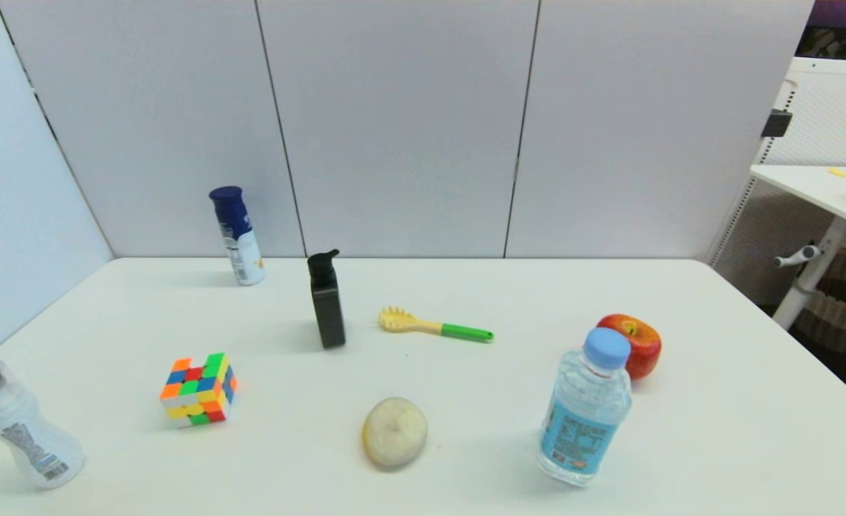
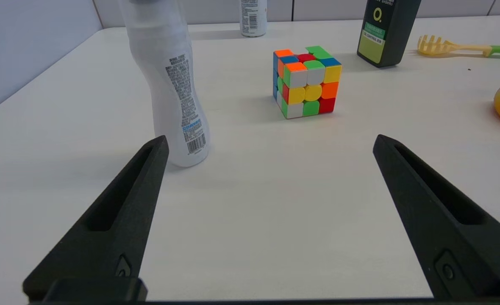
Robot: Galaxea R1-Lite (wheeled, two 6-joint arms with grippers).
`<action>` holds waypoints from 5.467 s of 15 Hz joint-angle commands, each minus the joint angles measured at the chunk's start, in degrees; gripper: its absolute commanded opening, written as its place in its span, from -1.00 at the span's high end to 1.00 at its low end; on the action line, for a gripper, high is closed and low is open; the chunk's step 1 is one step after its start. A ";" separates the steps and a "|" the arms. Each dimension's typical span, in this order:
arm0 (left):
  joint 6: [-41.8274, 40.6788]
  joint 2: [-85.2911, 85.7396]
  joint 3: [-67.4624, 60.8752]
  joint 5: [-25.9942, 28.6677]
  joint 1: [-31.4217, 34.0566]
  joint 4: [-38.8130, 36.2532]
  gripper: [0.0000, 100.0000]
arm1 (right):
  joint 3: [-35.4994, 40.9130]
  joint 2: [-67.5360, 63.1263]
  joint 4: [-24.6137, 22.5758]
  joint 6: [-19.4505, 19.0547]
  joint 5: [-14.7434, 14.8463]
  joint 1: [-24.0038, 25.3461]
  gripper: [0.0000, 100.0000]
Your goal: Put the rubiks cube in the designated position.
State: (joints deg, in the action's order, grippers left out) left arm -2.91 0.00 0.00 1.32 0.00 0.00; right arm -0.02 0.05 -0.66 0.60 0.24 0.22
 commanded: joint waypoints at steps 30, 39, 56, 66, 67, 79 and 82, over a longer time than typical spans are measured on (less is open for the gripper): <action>-6.31 -68.91 64.25 10.28 -0.44 0.79 -1.00 | 0.02 -0.05 -0.04 0.02 0.02 0.04 -1.00; -43.67 -82.79 69.08 41.57 6.15 26.72 -1.00 | 0.02 -0.05 -0.04 0.02 0.02 0.04 -1.00; -74.69 -98.79 69.70 27.69 6.50 45.62 -1.00 | 0.02 -0.05 -0.04 0.02 0.11 0.04 -1.00; -74.69 -104.85 71.72 25.93 3.08 45.09 -1.00 | 0.02 -0.05 -0.04 0.02 0.02 0.04 -1.00; -74.61 -105.12 71.89 25.05 3.16 45.09 -1.00 | 0.02 -0.05 -0.04 0.02 0.02 0.04 -1.00; -74.69 -106.96 71.98 22.41 3.25 45.18 1.00 | 0.02 -0.05 -0.04 0.02 0.02 0.04 -1.00; -77.15 -108.63 73.48 22.85 2.81 43.24 1.00 | 0.02 -0.05 -0.04 0.02 0.02 0.04 -1.00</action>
State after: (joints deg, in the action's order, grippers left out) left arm -77.78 -107.41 72.29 23.84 3.16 44.26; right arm 0.00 0.07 -0.68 0.62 0.27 0.24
